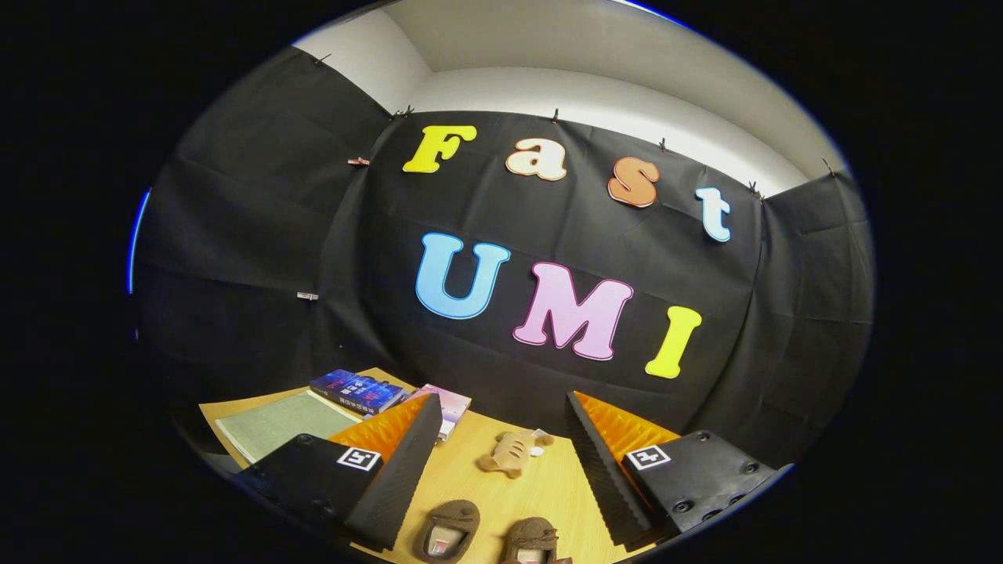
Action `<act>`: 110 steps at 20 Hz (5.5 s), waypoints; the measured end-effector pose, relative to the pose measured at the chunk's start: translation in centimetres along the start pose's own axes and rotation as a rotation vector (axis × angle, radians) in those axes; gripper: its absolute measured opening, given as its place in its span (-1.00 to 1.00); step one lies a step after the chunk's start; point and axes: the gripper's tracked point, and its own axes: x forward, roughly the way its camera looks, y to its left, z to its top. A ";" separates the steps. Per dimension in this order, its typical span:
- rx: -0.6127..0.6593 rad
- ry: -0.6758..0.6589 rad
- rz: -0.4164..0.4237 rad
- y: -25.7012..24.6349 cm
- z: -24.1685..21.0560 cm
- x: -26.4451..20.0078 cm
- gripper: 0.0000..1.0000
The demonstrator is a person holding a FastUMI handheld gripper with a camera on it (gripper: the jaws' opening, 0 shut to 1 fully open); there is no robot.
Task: Open the storage box then place both shoes into the box .Put the left shoe in first, then the right shoe, with the right side of both shoes facing outward in a uniform manner.
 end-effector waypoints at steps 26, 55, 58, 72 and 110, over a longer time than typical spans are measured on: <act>0.800 0.577 0.697 14.1 -15.1 2.2 0.96; 1.630 0.871 1.069 23.8 -23.4 3.4 -0.86; 1.605 0.849 1.046 23.3 -22.3 3.4 -0.87; 1.408 0.624 0.978 24.3 -8.9 4.5 -0.90; 0.945 0.596 0.920 36.4 -2.6 5.2 0.94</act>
